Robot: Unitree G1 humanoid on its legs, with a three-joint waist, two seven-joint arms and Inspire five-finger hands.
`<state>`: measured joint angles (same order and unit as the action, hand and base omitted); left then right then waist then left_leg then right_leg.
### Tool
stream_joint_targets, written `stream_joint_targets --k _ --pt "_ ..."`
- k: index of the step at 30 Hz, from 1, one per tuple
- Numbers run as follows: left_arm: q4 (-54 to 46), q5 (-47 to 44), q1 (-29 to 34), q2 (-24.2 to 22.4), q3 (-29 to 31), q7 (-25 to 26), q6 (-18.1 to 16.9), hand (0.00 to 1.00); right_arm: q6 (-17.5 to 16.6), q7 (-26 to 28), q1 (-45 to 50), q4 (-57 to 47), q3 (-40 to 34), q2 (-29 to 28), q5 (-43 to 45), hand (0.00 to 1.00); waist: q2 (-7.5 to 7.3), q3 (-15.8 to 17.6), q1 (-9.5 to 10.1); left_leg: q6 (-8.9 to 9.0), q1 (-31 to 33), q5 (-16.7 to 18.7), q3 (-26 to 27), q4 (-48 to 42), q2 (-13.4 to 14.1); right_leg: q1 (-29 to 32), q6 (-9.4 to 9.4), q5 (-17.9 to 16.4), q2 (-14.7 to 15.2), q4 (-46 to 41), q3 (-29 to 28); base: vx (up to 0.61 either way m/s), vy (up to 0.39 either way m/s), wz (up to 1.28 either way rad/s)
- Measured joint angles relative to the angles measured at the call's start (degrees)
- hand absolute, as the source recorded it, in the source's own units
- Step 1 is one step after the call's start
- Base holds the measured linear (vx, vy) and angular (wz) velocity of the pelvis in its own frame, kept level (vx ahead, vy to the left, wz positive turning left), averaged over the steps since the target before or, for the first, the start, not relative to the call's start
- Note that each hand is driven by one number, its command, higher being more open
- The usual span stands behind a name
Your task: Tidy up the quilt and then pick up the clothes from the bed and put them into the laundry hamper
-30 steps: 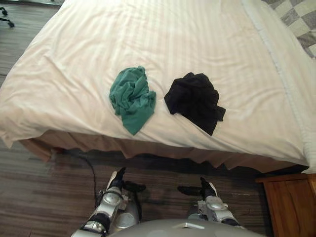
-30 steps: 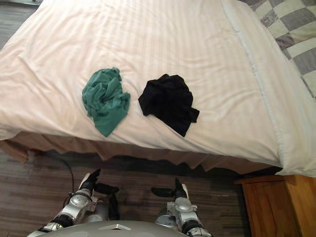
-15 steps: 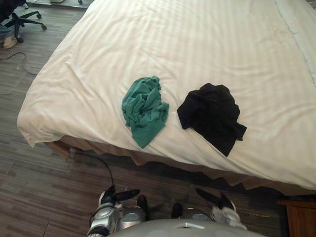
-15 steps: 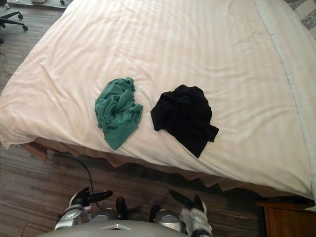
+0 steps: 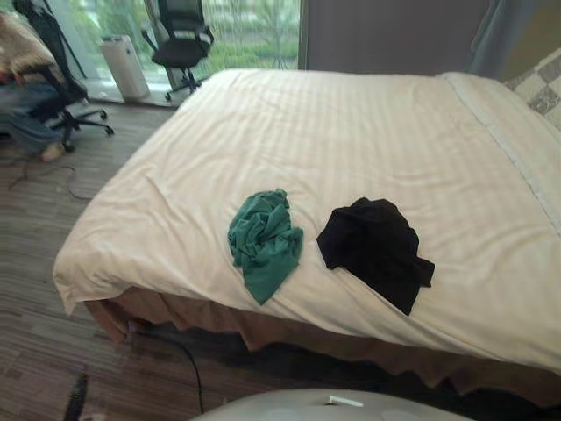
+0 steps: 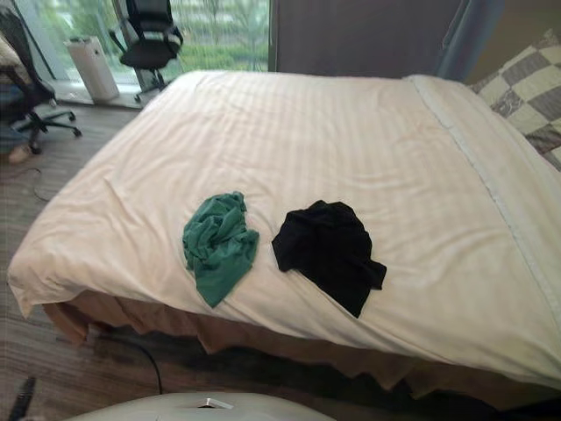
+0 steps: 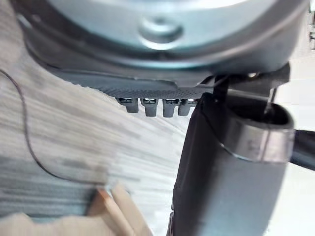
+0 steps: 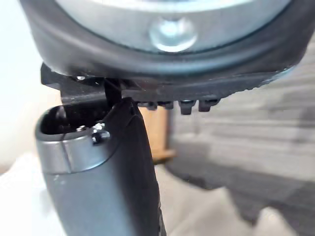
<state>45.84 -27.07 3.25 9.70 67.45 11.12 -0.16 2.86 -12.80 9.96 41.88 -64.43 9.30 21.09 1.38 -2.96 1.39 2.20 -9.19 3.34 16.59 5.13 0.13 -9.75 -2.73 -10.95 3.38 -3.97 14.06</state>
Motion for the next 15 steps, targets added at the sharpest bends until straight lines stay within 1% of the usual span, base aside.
stream_joint_targets --k 1,2,3,4,6,7,9,10,11,13,14,15 --pt "-3.73 0.27 0.46 0.0 -2.8 1.17 -0.44 1.0 -0.61 -1.0 0.11 -4.26 2.62 -0.02 -0.29 1.0 -0.08 -0.3 -0.01 0.14 0.36 -0.11 -0.23 0.0 0.0 0.28 -0.01 -0.11 -0.01 -0.03 0.05 -0.06 -0.08 0.12" --pt "-11.82 0.78 1.47 0.02 -8.11 3.19 -1.63 1.0 -1.09 -2.93 0.34 -13.56 6.81 -0.09 -0.68 1.0 -0.55 -0.93 -0.38 0.08 1.5 -0.27 -1.13 -0.01 0.11 1.15 -0.05 -0.11 -0.08 -0.02 0.36 -0.06 -0.089 0.23" --pt "-19.56 0.97 1.6 0.07 -11.88 4.54 -3.21 1.0 -2.0 -4.34 0.25 -21.8 9.72 -0.03 -2.28 1.0 -0.53 -0.99 -0.49 0.1 2.64 -0.73 -1.77 -0.02 0.18 1.98 -0.09 -0.07 -0.13 -0.06 0.93 -0.07 -0.102 0.27" --pt "-23.16 1.0 1.58 0.21 -13.53 5.31 -4.3 1.0 -2.88 -5.21 -0.04 -25.33 10.98 0.02 -3.83 1.0 -0.63 -0.97 -0.55 0.11 3.06 -1.12 -2.09 -0.02 0.2 2.3 -0.09 -0.05 -0.14 -0.11 1.19 -0.04 -0.077 0.22" --pt "-32.8 2.28 1.63 1.0 -17.44 7.22 -8.17 1.0 -5.35 -6.5 -2.67 -32.86 13.01 0.13 -8.43 1.0 -0.8 -0.8 -0.65 -0.01 3.52 -1.6 -2.25 -0.05 0.35 2.79 -0.07 -0.02 -0.28 -0.28 1.21 0.02 -0.06 0.1" --pt "-37.91 3.16 1.62 2.11 -19.94 8.31 -9.65 1.0 -6.4 -6.9 -5.25 -33.69 13.57 0.19 -10.27 1.0 -1.12 -0.62 -0.57 -0.01 3.45 -1.79 -2.34 -0.25 0.4 2.74 -0.07 -0.02 -0.34 -0.31 0.84 0.08 -0.052 0.06" --pt "-42.48 4.91 1.62 2.83 -22.18 8.83 -10.11 1.0 -6.44 -7.87 -7.34 -33.12 14.99 0.19 -11.71 1.0 -1.07 -0.08 -0.36 -0.03 2.92 -1.79 -2.11 -0.33 0.5 2.66 -0.06 -0.02 -0.44 -0.47 -0.35 0.1 -0.028 -0.01" --pt "-45.53 7.75 1.62 3.28 -24.44 8.91 -10.92 1.0 -6.13 -8.0 -8.04 -32.58 17.27 0.16 -11.77 1.0 -1.27 0.88 -0.3 -0.18 2.62 -1.67 -1.78 -0.36 0.6 2.73 -0.06 -0.02 -0.52 -0.95 -1.33 0.1 -0.015 -0.07" --pt "-46.11 8.04 1.64 3.31 -24.9 8.9 -10.93 1.0 -6.02 -7.97 -8.07 -32.58 17.76 0.16 -11.77 1.0 -1.27 1.09 -0.3 -0.24 2.53 -1.62 -1.67 -0.36 0.63 2.73 -0.07 -0.02 -0.54 -1.04 -1.7 0.1 -0.009 -0.11" --pt "-50.05 9.71 1.63 3.41 -29.95 8.6 -10.96 1.0 -5.68 -6.73 -8.16 -32.6 22.2 0.16 -14.3 1.0 -0.84 2.54 -0.31 -0.58 1.54 -1.04 -0.48 -0.41 0.83 2.79 -0.07 -0.02 -0.67 -1.96 -4.12 0.09 0.002 -0.22" --pt "-50.96 9.72 1.59 3.41 -31.39 8.4 -10.97 1.0 -5.64 -6.09 -8.26 -32.59 23.08 0.16 -14.89 1.0 -0.61 2.97 -0.44 -0.79 1.41 -0.53 -0.23 -0.97 1.04 2.82 -0.08 -0.03 -0.76 -2.54 -4.72 0.09 -0.001 -0.29" --pt "-52.34 9.79 1.55 3.47 -34.7 7.46 -11.05 1.0 -5.57 -4.83 -8.59 -32.6 24.77 0.17 -16.41 1.0 -0.11 4.08 -0.9 -1.21 1.2 0.23 0.12 -2.39 1.56 3.43 -0.09 -0.09 -0.88 -4.64 -5.87 0.06 0.0 -0.26"
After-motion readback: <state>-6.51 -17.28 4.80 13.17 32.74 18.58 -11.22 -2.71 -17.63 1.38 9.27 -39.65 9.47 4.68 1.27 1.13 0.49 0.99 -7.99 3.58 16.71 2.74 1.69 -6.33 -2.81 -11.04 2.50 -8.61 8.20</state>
